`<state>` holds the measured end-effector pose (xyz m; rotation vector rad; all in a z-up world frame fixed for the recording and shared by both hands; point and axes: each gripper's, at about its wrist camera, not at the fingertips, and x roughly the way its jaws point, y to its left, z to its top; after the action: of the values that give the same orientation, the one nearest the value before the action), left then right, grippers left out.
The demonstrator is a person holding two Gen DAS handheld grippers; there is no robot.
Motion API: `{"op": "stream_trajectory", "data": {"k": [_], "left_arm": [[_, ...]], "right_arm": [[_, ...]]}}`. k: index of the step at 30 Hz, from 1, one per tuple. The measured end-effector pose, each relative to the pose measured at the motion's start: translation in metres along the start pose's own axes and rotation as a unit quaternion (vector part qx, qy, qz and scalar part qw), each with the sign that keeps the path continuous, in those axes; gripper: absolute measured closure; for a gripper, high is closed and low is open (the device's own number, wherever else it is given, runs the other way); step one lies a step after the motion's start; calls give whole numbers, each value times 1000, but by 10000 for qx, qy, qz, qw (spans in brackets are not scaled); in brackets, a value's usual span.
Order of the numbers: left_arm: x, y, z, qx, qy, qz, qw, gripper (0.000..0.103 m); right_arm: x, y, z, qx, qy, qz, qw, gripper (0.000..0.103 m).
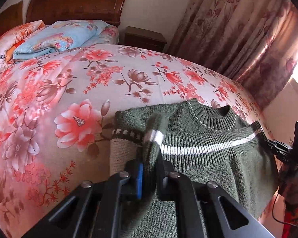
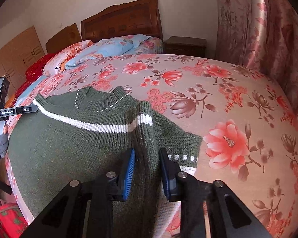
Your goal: Fold small clothes
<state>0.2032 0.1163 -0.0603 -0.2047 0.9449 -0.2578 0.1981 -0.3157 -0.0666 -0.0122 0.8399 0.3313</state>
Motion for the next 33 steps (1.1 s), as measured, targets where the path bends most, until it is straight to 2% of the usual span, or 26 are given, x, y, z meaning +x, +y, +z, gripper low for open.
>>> {"op": "stream_trajectory", "data": {"k": [1,5,8,10,13,15,17,18,20,23,25,27,29,31,33], "left_arm": [[-5,-2,-1,50,-108,-90,9999,0],[-41,-14,4,253,-691,-171,9971,0],[-54,-19,26,267,-895,-200,9954,0],[-49,-17,42,171,-955,-162,9952,0],[-12,-7,59,-22,-665,-111,9977,0],[24,2,56,-166,-298,-112,9994,0],[54,9,45,-218,-17,39,9998,0],[54,13,43,-328,-48,-69,9994,0],[46,18,44,-469,-199,-158,9986,0],[45,18,41,-488,-180,-68,9986,0],[32,11,42,-482,-404,187,9978,0],[10,-4,44,-371,-920,742,9923,0],[-10,-23,44,-222,-1389,789,9869,0],[-14,-50,49,136,-1382,649,9882,0],[-5,-76,52,479,-1224,590,9896,0]], "right_arm": [[-4,2,-1,-59,-135,-23,9999,94],[-41,17,-3,-210,-754,-100,9969,95],[-68,24,11,-227,-1106,-302,9932,95],[-77,18,27,-87,-1265,-413,9911,95],[-57,2,46,141,-1060,-444,9933,95],[-25,-5,45,166,-601,-678,9957,95],[10,-19,35,461,-119,-692,9965,95],[23,-25,27,573,38,-707,9958,95],[24,-32,20,761,-124,-504,9957,94],[15,-37,21,853,-154,-278,9959,90],[5,-36,25,920,-126,-384,9949,87],[-12,-28,34,912,-326,-572,9937,80],[-27,-12,44,745,-604,-723,9928,77],[-29,10,53,498,-722,-698,9937,77],[-17,35,61,290,-599,-480,9966,76]]}}
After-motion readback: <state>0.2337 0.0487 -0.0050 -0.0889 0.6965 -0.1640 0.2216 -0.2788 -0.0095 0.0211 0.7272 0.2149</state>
